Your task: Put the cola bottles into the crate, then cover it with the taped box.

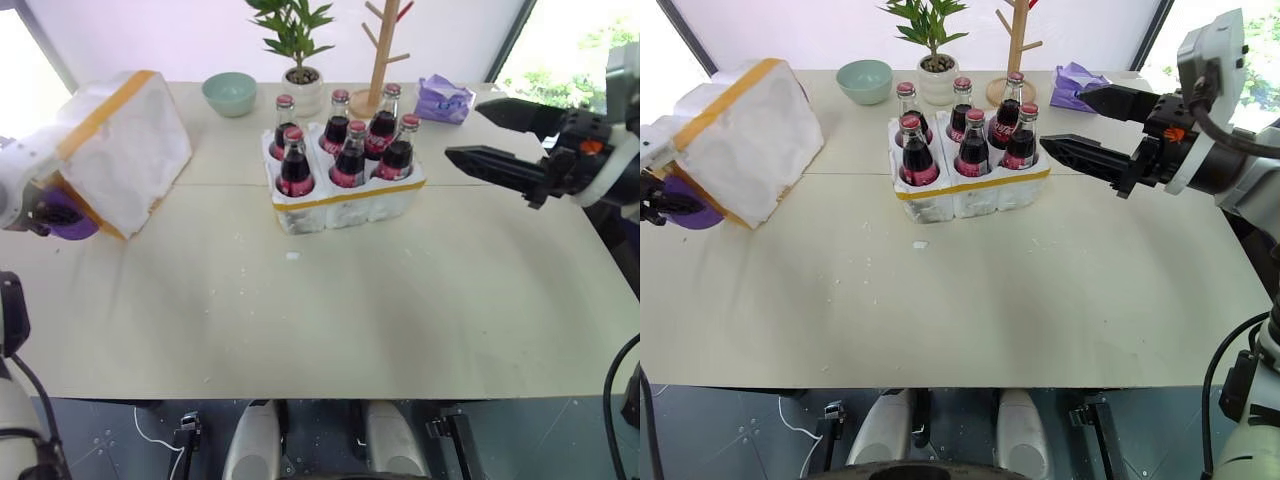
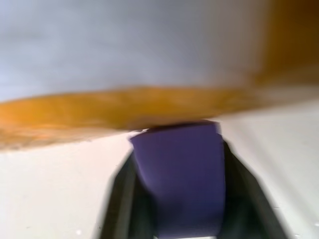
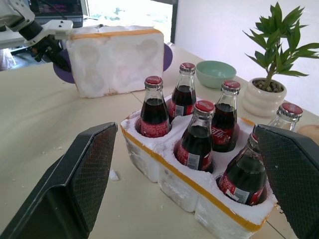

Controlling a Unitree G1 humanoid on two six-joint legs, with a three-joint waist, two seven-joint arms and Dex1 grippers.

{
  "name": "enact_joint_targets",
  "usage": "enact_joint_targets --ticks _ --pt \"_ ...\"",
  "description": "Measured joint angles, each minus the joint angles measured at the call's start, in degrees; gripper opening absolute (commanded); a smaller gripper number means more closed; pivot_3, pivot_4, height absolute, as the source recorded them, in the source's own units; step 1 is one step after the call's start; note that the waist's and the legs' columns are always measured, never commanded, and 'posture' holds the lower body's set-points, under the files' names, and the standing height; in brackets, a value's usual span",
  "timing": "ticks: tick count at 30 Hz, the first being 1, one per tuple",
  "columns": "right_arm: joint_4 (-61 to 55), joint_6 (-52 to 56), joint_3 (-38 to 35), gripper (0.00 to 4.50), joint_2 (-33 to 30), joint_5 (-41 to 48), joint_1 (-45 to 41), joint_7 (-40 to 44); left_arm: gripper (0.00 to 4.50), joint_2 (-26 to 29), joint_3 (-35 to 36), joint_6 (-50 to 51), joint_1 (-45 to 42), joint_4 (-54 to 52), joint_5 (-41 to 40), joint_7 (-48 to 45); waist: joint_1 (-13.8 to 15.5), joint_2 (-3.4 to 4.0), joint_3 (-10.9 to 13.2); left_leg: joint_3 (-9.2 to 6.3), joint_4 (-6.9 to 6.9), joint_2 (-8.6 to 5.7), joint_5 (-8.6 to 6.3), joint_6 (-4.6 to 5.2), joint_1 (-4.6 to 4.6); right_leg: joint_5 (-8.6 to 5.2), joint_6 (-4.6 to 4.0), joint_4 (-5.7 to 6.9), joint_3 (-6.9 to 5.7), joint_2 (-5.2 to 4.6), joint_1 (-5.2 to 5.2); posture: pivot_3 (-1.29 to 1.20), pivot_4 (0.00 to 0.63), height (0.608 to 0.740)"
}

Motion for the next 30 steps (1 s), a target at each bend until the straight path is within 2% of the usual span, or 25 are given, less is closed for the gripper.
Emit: enact_joint_targets --ticks 5,12,15,19,22,26,30 --pt "0.09 -0.43 0.32 4.5 0.0 0.08 0.23 -0.26 0.34 0.0 0.42 -1.78 -0.04 0.03 -0.07 1.7 0.0 -0.02 0.0 -0.02 0.01 0.0 0.0 0.0 0.0 0.0 0.0 0.0 0.0 0.0 0.0 0.0 0.15 0.74" --pt "0.19 -1.93 0.92 4.5 -1.88 -1.96 5.55 1.4 0.34 -0.24 4.88 -14.02 0.24 -2.35 -1.87 12.02 0.18 -0.11 0.01 -0.03 0.08 -0.01 0.0 0.0 -0.02 0.05 0.08 0.0 0.0 -0.01 0.04 0.0 0.15 0.74" --pt "0.29 -2.69 0.82 4.5 -2.76 -2.95 7.57 1.77 0.34 -0.68 4.72 -23.79 2.73 -8.58 -1.36 16.6 0.18 -0.13 0.0 -0.03 0.1 -0.01 0.0 0.0 0.0 0.05 0.08 0.0 0.01 -0.03 0.09 0.0 0.15 0.74" --pt "0.29 -3.48 0.02 4.5 -3.41 -3.8 10.86 2.36 0.34 -3.56 4.63 -32.46 10.48 -25.36 -1.72 19.52 0.23 -0.12 -0.01 -0.03 0.12 -0.02 0.0 0.0 0.01 0.07 0.09 0.02 0.02 -0.03 0.12 0.0 0.15 0.74" --pt "0.25 -3.48 -0.59 4.5 -3.39 -3.81 11.21 1.94 0.34 -6.89 4.4 -32.13 14.19 -36.99 -1.91 21.33 0.08 -0.13 0.0 -0.03 0.17 -0.02 0.01 0.0 0.0 0.11 0.16 0.03 0.04 -0.02 0.12 0.0 0.15 0.74" --pt "-0.25 -3.41 -2.29 4.5 -1.76 -2.98 12.52 -0.55 0.34 -12.33 4.31 -23.35 13.91 -50.71 0.2 25.04 0.13 -0.15 -0.02 -0.07 0.17 -0.03 0.01 0.01 0.04 0.15 0.23 0.04 0.04 0.03 0.17 0.0 0.15 0.74" --pt "-1.76 -2.85 -3.18 4.5 0.02 -1.93 14.9 -3.41 0.34 -14.4 3.8 -15.09 13.35 -57.42 2.61 25.23 -0.02 -0.14 -0.02 -0.1 0.16 -0.04 0.01 0.01 0.07 0.15 0.24 0.06 0.06 0.06 0.17 0.0 0.15 0.74"
